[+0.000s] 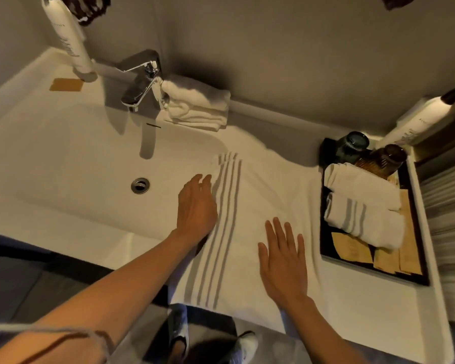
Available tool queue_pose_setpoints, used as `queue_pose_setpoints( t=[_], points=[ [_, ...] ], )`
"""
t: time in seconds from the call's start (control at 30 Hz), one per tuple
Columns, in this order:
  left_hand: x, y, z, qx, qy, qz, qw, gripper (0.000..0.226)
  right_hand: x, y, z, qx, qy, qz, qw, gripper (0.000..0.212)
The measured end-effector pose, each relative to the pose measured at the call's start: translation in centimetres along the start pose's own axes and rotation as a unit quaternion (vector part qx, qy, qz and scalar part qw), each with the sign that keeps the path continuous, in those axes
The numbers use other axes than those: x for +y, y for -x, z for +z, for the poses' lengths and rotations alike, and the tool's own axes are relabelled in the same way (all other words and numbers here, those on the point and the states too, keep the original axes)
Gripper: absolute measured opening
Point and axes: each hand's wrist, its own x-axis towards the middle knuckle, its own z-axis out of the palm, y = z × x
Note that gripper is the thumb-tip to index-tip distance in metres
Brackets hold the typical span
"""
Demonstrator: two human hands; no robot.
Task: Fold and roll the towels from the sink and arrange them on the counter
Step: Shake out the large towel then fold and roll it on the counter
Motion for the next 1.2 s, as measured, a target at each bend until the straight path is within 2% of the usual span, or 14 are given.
queue_pose_setpoints(
  t=[0.1, 0.17, 0.23, 0.37, 0.43, 0.5, 0.57, 0.6, 0.63, 0.77, 0.9, 1.03, 1.13, 1.2],
  points=[
    [1.4, 4.7, 1.3, -0.031, -0.016, 0.214, 0.976, 0.046, -0.3, 0.2, -0.5, -0.005, -0.044, -0.007, 0.999, 0.055],
    [1.5, 7.5, 1.7, -0.096, -0.053, 0.281, 0.954, 0.050, -0.3, 1.3, -1.4, 0.019, -0.043, 0.009, 0.999, 0.053],
    [0.4, 9.2, 2.1, -0.129, -0.078, 0.295, 0.944, 0.053, 0.0, 3.1, -1.8, 0.038, -0.026, 0.027, 0.999, 0.048],
    [-1.1, 9.6, 1.8, -0.138, -0.097, 0.305, 0.937, 0.057, 1.4, 6.5, -1.0, 0.032, -0.026, 0.069, 0.997, 0.035],
    [-1.2, 10.2, 1.6, -0.145, -0.091, 0.313, 0.934, 0.059, 1.6, 7.5, -0.8, 0.038, -0.025, 0.058, 0.997, 0.025],
    [-1.2, 11.6, 1.3, -0.169, -0.090, 0.359, 0.914, 0.062, 1.2, 8.5, -1.1, 0.024, 0.017, 0.022, 0.999, 0.022],
    [-1.5, 13.8, 0.8, -0.166, -0.108, 0.406, 0.892, 0.053, 1.1, 9.4, -1.5, 0.031, 0.043, -0.027, 0.998, 0.017],
    [-1.6, 14.6, 0.6, -0.162, -0.115, 0.405, 0.893, 0.049, 1.2, 9.8, -1.8, 0.039, 0.038, -0.044, 0.998, 0.014],
    [-1.6, 15.7, 0.3, -0.164, -0.125, 0.388, 0.898, 0.053, 1.3, 10.4, -1.8, 0.044, 0.028, -0.058, 0.997, 0.020],
    [-1.1, 17.9, 0.7, -0.188, -0.200, 0.339, 0.900, 0.087, 2.2, 12.4, -1.2, 0.006, 0.042, -0.092, 0.995, 0.063],
    [-0.7, 18.8, 1.3, -0.151, -0.188, 0.302, 0.922, 0.092, 3.4, 13.3, 0.3, -0.002, 0.121, -0.127, 0.985, 0.074],
    [-0.4, 18.5, 0.7, -0.116, -0.135, 0.319, 0.931, 0.077, 3.6, 12.3, -0.1, 0.023, 0.109, -0.138, 0.984, 0.067],
    [-0.3, 19.2, -0.1, -0.084, -0.098, 0.328, 0.936, 0.061, 4.2, 13.1, -1.3, 0.000, 0.070, -0.151, 0.986, 0.078],
    [-0.6, 20.1, -0.9, -0.098, -0.102, 0.312, 0.940, 0.055, 4.9, 14.6, -1.6, -0.029, 0.041, -0.165, 0.985, 0.079]
  ],
)
